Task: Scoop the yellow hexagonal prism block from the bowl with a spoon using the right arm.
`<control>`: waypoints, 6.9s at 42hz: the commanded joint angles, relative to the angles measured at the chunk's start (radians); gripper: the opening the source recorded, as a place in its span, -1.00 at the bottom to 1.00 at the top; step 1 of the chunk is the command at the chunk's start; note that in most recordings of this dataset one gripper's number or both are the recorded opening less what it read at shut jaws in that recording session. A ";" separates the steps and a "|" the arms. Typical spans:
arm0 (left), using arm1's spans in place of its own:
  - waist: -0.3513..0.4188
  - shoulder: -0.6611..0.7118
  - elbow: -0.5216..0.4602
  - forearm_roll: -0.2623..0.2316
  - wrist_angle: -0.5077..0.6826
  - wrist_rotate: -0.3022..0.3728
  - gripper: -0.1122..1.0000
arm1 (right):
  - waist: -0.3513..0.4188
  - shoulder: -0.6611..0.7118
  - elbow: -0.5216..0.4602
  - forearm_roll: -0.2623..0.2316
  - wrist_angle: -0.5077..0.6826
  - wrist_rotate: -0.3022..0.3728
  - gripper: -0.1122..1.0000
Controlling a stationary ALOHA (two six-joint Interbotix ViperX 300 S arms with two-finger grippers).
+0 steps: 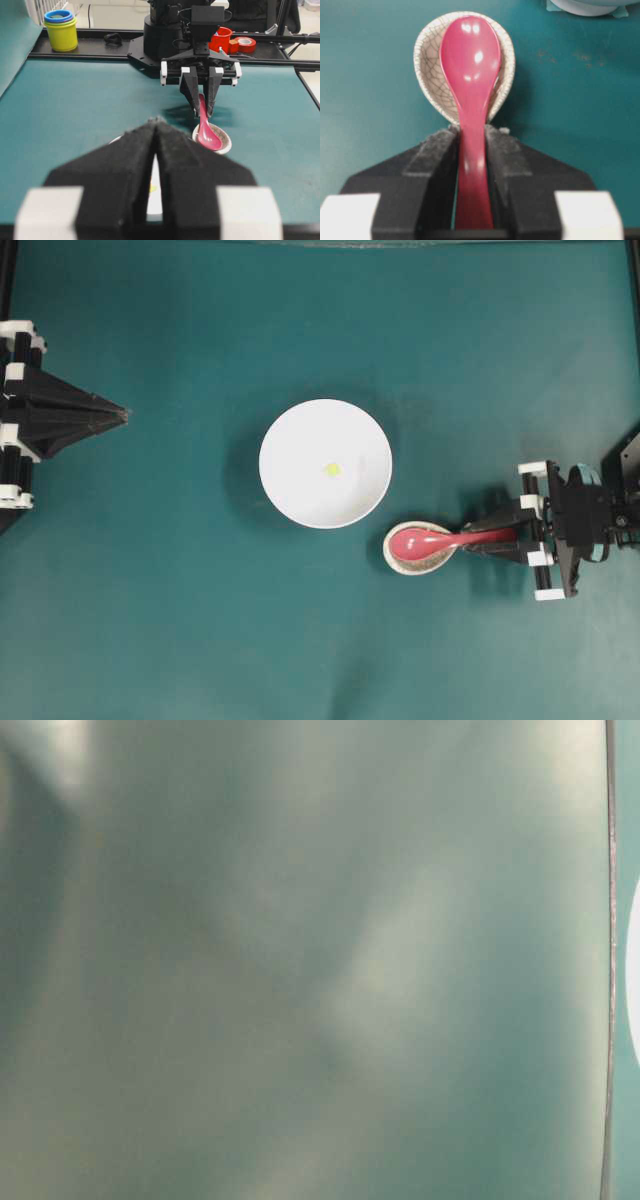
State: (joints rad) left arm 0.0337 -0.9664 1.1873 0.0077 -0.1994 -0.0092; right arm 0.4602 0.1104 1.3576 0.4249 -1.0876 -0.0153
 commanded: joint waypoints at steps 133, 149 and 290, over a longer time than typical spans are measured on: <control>0.032 0.002 -0.020 0.006 0.038 0.011 -0.81 | -0.594 -0.055 -0.963 -0.225 1.753 -0.014 -0.40; 0.032 0.002 -0.020 0.006 0.038 0.011 -0.81 | -0.594 -0.052 -0.963 -0.224 1.635 -0.014 -0.40; 0.032 -0.005 -0.021 0.008 0.051 0.017 -0.81 | -0.494 -0.420 -0.508 -0.216 0.873 -0.020 -0.40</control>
State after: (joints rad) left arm 0.0644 -0.9756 1.1873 0.0123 -0.1457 0.0077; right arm -0.0353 -0.2669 0.8744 0.2102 -0.2224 -0.0368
